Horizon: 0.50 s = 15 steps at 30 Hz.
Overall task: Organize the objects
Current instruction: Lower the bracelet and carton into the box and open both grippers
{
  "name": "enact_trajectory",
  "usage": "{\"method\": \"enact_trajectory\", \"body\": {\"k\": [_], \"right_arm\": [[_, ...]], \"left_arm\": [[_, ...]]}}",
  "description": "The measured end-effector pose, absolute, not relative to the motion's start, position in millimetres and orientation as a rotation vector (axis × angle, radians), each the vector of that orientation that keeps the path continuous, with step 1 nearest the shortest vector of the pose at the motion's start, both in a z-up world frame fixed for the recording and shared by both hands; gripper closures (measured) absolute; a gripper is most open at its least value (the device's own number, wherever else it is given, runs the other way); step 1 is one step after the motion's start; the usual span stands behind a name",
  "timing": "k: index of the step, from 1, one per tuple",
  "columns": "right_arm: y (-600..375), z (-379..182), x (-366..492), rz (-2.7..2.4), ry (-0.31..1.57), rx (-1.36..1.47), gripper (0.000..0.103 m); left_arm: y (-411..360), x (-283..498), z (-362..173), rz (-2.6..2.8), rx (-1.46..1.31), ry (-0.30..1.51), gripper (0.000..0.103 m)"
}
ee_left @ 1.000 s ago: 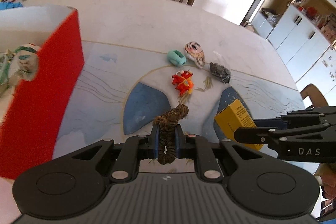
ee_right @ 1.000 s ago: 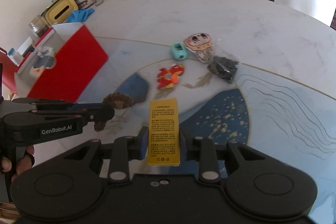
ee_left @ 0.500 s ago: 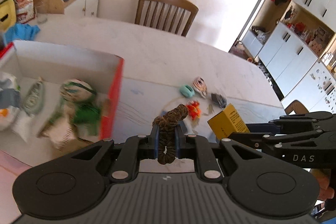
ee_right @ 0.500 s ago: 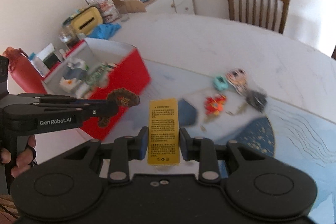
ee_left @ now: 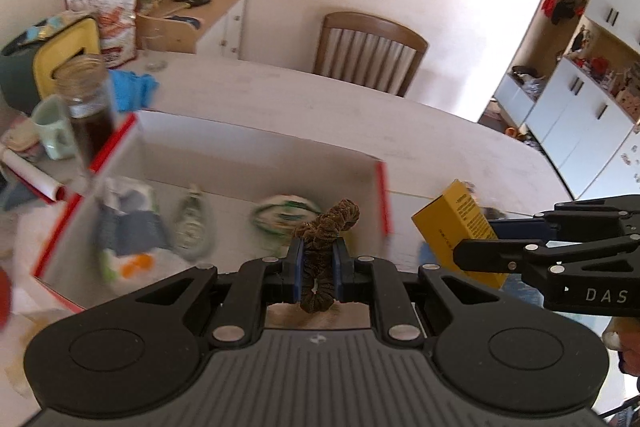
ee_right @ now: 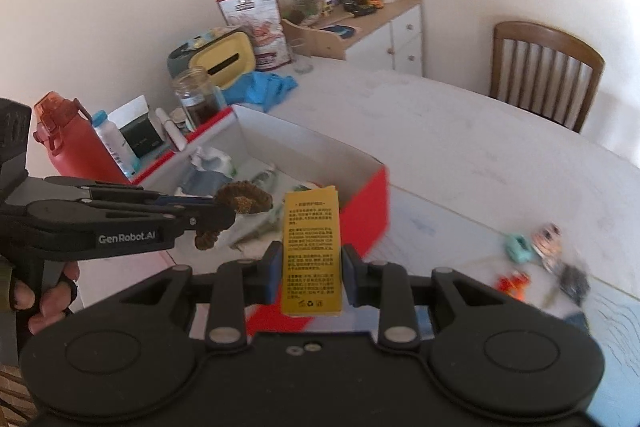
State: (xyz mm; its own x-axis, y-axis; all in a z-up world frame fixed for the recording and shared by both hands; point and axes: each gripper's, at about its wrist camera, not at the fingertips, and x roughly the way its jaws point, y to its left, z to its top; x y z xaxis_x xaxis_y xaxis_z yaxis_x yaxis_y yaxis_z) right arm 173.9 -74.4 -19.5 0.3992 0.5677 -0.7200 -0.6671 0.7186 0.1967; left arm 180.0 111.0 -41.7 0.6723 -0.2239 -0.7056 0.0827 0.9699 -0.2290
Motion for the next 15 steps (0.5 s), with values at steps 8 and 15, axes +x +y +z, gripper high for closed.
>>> {"method": "enact_trajectory", "body": {"k": [8, 15], "right_arm": [[-19.9, -39.7, 186.5, 0.762, 0.891, -0.166, 0.074], [16.6, -68.5, 194.0, 0.714, 0.926, -0.249, 0.074]], "left_arm": [[151.7, 208.1, -58.7, -0.118, -0.106, 0.826, 0.089], [161.0, 245.6, -91.8, -0.121, -0.017, 0.872, 0.089]]}}
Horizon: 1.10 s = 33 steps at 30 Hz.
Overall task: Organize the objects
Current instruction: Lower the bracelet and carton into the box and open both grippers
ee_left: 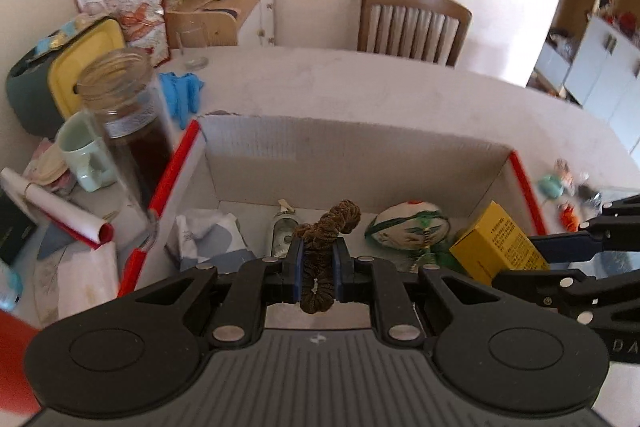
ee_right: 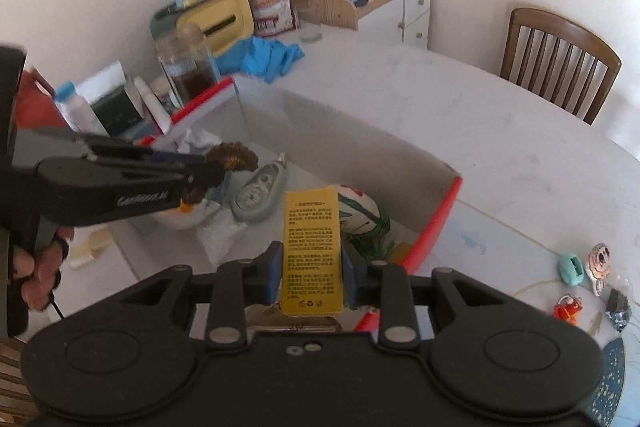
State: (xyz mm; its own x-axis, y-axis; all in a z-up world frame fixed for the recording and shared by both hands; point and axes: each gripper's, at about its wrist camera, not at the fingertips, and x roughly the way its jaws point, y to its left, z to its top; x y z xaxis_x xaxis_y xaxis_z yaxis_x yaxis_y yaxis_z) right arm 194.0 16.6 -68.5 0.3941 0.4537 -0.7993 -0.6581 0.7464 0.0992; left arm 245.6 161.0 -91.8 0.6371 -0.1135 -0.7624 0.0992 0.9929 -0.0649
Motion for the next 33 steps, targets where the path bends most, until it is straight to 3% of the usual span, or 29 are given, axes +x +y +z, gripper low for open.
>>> {"method": "enact_trajectory", "body": {"k": [22, 33], "right_arm": [[46.1, -107.3, 195.6, 0.678, 0.96, -0.366, 0.071], [33.9, -96.2, 193.9, 0.692, 0.956, -0.313, 0.064]], "left_arm": [[130.7, 300.5, -152.5, -0.241, 0.125, 1.211, 0.089], [138.3, 297.7, -156.6, -0.216, 0.088, 1.243, 0.083]]}}
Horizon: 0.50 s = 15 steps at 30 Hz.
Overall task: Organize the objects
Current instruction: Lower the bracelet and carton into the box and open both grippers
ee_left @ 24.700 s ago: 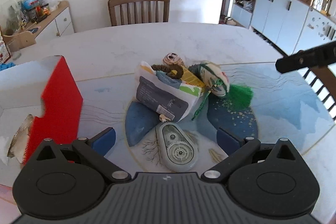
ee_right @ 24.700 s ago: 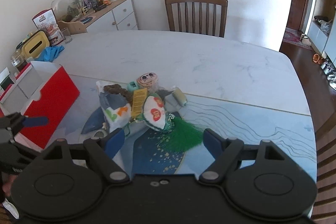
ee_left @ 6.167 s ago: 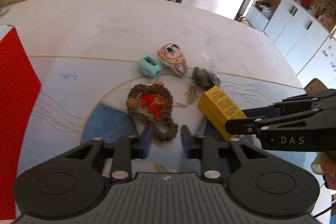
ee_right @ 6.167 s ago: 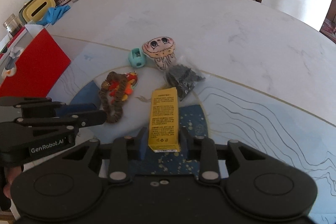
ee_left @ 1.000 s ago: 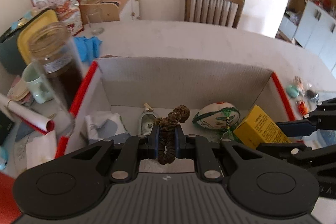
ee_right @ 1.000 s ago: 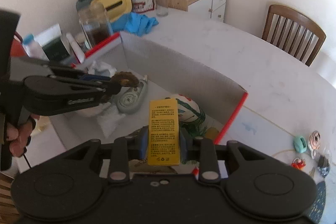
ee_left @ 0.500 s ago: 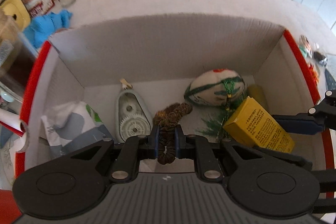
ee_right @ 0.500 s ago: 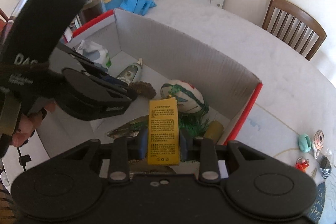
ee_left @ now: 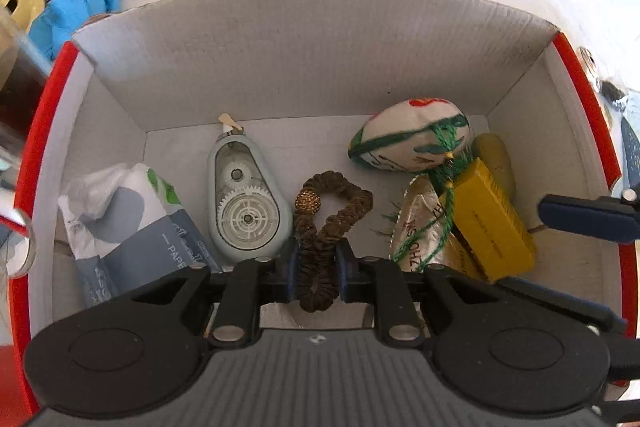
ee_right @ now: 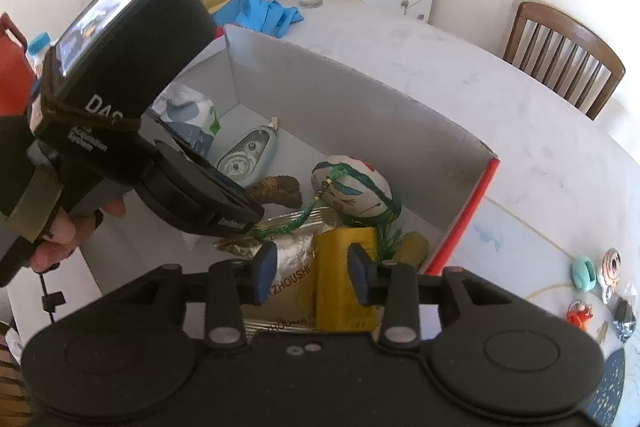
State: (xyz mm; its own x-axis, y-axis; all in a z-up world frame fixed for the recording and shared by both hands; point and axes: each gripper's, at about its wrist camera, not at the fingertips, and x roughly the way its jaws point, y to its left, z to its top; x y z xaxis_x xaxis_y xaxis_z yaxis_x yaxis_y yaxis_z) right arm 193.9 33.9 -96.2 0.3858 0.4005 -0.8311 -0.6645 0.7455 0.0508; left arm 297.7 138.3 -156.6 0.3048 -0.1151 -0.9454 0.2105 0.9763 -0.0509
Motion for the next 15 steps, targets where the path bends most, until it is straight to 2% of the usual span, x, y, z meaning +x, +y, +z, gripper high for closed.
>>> {"method": "enact_trajectory", "body": {"k": [10, 15], "right_arm": [[5.3, -72.6, 187.2, 0.697, 0.922, -0.234, 0.058], [-13.9, -55.5, 183.4, 0.702, 0.894, -0.18, 0.044]], "left_arm": [[134.9, 269.1, -135.0, -0.216, 0.04, 1.172, 0.081], [131.7, 257.1, -115.0, -0.206, 0.026, 1.105, 0.081]]}}
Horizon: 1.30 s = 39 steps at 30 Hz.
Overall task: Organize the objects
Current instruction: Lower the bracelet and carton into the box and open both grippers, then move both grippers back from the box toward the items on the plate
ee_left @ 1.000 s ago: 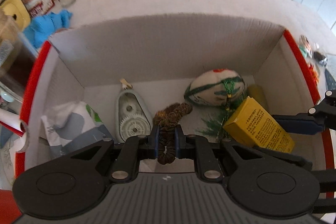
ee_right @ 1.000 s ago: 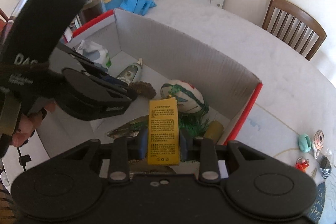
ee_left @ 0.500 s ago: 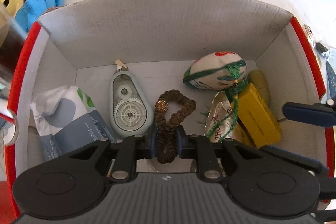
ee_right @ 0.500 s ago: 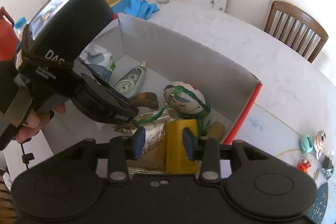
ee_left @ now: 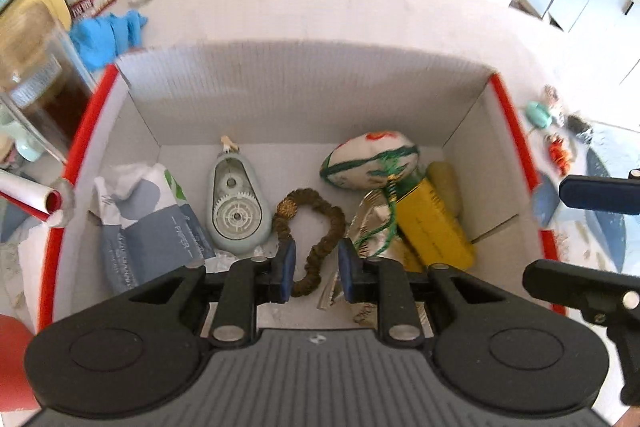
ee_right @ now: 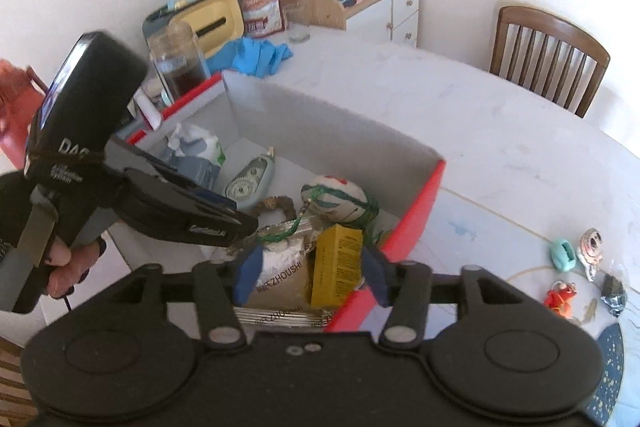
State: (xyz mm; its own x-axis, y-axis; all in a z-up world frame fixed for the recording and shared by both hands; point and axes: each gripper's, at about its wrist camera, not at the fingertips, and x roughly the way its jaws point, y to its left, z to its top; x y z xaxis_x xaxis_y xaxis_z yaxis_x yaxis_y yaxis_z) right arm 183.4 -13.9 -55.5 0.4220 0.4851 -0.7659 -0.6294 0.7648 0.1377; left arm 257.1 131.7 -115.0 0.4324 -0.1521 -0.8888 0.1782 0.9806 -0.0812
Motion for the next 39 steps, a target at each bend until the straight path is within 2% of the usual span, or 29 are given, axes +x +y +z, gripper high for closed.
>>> {"method": "enact_trajectory", "body": {"k": [3, 8, 12, 15, 17, 18, 19, 24, 30, 35, 39], "right_arm": [[-26.8, -45.2, 181.2, 0.709, 0.881, -0.153, 0.04], [-48.8, -31.2, 175.8, 0.728, 0.853, -0.118, 0.038], [-66.1, -21.6, 171.7, 0.742, 0.828, -0.094, 0.031], [-80.3, -15.1, 170.6, 0.748, 0.818, -0.074, 0.031], [-91.0, -11.8, 170.2, 0.748, 0.811, -0.061, 0.03], [-97.3, -10.1, 170.4, 0.747, 0.808, -0.054, 0.029], [-103.4, -8.4, 170.6, 0.746, 0.805, -0.048, 0.029], [-136.0, -2.3, 172.2, 0.725, 0.785, -0.022, 0.028], [-178.6, 0.3, 173.3, 0.693, 0.764, 0.011, 0.021], [-213.6, 0.1, 174.7, 0.665, 0.751, 0.03, 0.019], [-242.4, -0.3, 178.1, 0.647, 0.737, 0.048, 0.016]], "left_arm": [[128.7, 250.6, -101.1, -0.215, 0.005, 1.07, 0.081], [116.8, 234.5, -78.7, -0.225, 0.002, 1.003, 0.081], [103.4, 221.9, -64.8, -0.224, -0.008, 0.969, 0.079], [93.4, 212.7, -55.2, -0.224, -0.015, 0.945, 0.071], [84.6, 207.0, -48.3, -0.225, -0.015, 0.923, 0.057], [79.9, 203.5, -44.3, -0.222, -0.012, 0.909, 0.043], [75.0, 200.1, -39.9, -0.221, -0.009, 0.891, 0.037], [45.5, 188.1, -21.4, -0.232, 0.012, 0.838, 0.036], [6.7, 178.9, -5.7, -0.247, 0.024, 0.785, 0.021], [-22.5, 176.5, -1.0, -0.258, 0.029, 0.765, 0.021], [-45.7, 175.2, -0.9, -0.259, 0.034, 0.731, 0.016]]}}
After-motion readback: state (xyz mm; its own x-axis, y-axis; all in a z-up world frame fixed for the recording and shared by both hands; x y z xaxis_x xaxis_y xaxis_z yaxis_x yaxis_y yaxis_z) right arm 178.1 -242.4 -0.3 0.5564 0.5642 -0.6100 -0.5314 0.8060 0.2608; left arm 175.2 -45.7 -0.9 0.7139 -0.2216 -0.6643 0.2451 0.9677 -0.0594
